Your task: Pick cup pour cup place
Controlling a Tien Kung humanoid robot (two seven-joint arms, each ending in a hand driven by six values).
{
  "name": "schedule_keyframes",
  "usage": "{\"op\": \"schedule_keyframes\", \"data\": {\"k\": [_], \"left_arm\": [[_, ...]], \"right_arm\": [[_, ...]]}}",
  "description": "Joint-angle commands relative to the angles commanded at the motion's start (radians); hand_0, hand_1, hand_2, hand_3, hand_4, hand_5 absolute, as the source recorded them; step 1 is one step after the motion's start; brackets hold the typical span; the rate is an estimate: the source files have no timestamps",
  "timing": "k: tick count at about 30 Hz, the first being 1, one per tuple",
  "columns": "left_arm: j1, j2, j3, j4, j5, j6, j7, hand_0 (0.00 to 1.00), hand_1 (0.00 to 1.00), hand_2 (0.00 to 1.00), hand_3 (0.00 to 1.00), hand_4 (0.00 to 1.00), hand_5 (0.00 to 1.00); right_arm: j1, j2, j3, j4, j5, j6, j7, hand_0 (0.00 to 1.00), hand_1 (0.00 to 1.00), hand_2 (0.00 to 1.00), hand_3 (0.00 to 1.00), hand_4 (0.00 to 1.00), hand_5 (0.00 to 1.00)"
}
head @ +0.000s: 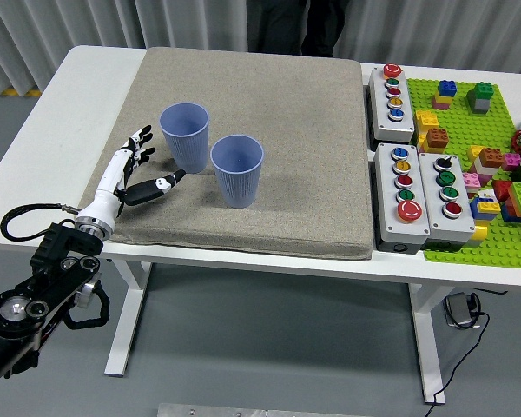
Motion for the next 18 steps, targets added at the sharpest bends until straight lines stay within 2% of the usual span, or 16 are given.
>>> {"op": "schedule_keyframes", "data": {"k": [6,18], "left_arm": [[-0.025,-0.005,-0.004,0.014,-0.008,0.002,-0.003,0.885,0.900,0.998,0.998,0.873,0.206],[-0.082,-0.023,0.053,0.075,-0.042,-0.002,-0.009,0.886,0.897,0.998,0.998,0.877,0.212]], "right_arm": [[0.000,0.000,0.002,0.000,-0.004,0.001,0.000,0.699,0.691,0.637,0.599,0.070,0.412],[0.005,0.000,0.007,0.002,-0.016,0.004,-0.003,0.699,0.691,0.637,0.599,0.069,0.414]]}}
